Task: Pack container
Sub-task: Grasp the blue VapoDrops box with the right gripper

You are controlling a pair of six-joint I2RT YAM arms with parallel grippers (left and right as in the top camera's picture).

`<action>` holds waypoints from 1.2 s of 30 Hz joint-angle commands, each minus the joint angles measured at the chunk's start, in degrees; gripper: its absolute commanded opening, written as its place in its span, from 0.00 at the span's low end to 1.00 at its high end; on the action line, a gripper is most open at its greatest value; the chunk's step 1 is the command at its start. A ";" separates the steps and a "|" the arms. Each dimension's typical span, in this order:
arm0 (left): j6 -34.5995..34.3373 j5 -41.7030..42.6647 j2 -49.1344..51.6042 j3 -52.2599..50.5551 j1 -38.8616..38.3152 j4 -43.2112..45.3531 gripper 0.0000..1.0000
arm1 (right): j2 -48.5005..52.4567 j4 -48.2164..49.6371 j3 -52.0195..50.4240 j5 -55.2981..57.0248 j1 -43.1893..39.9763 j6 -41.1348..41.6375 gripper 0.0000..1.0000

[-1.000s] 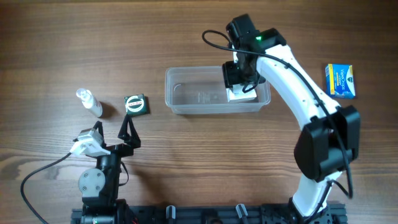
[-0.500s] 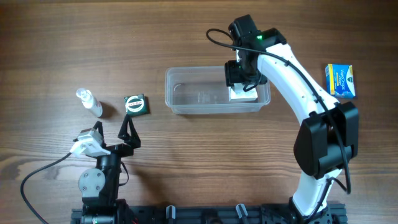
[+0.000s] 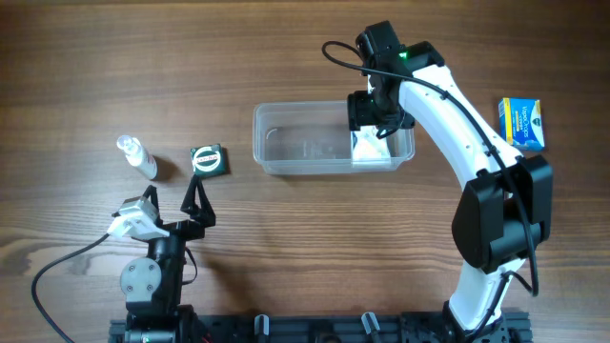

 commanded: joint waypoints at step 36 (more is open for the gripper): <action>-0.28 0.09 -0.35 -0.15 -0.28 -0.31 1.00 | 15.43 1.11 13.03 0.92 -44.70 -32.83 1.00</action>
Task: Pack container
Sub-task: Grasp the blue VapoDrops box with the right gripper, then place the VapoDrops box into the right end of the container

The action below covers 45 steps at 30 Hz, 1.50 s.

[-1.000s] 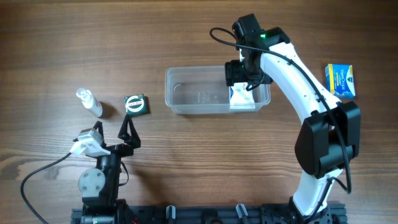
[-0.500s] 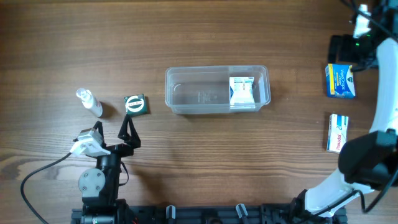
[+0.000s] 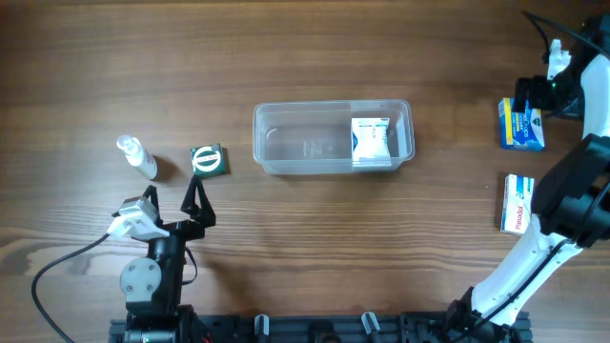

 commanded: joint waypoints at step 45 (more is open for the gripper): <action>-0.28 0.09 -0.35 -0.17 -0.28 -0.33 1.00 | -19.98 -14.21 -6.45 -10.71 41.53 30.10 0.82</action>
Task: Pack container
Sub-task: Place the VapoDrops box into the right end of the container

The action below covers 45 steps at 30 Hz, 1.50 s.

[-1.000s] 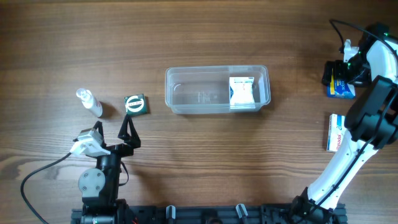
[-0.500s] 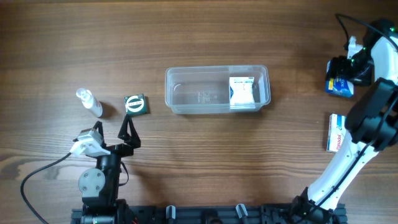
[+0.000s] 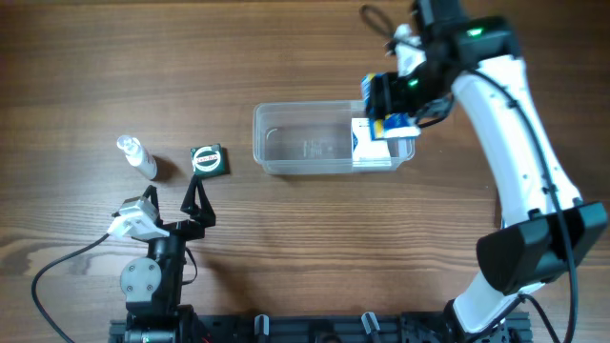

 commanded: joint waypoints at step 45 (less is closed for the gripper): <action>-0.28 0.09 -0.35 -0.15 -0.28 -0.33 1.00 | -0.79 4.28 -2.54 20.00 -6.95 7.56 0.95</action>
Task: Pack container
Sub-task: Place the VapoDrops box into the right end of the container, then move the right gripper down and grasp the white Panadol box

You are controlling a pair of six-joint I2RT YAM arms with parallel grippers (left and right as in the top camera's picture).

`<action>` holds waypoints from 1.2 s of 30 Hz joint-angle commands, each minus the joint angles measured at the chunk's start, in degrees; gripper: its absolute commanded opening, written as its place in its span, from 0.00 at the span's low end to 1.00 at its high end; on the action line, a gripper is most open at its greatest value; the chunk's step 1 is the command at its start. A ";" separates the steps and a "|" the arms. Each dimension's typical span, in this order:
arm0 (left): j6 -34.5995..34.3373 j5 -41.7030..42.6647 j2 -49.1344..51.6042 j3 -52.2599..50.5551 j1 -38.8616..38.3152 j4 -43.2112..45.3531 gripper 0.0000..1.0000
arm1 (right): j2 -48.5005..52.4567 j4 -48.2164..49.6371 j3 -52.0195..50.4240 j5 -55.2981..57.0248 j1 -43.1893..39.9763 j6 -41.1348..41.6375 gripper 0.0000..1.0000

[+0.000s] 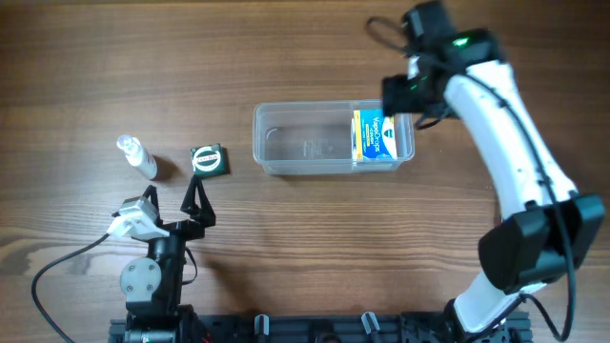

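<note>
The clear plastic container (305,143) stands in the middle of the table. At its right end a blue and yellow box (376,135) lies flat on a white box, only an edge of which shows. My right gripper (404,95) hovers just past the container's far right corner, apart from the box and open. A small clear spray bottle (136,157) and a green and black square packet (208,159) lie to the left of the container. My left gripper (197,202) rests open just in front of the packet, holding nothing.
The right arm (515,162) reaches across the table's right side and covers what lies beneath it. The left arm's base (148,276) sits at the front left, with a cable trailing off to the left.
The blue and yellow box was in my right gripper over the container's right end. Now it lies in the container on the white box, and the gripper has drawn back to the far right corner.
My right gripper was in the container's right end at the white box. Then that box lay there alone and the gripper was at the blue box on the far right. It then held the blue box over the container, where the box now lies. The left arm stayed still.
</note>
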 commanded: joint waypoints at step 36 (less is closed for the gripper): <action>-0.28 0.09 -0.35 -0.17 -0.28 -0.33 1.00 | -0.74 25.55 -41.22 1.11 -39.80 -29.83 1.00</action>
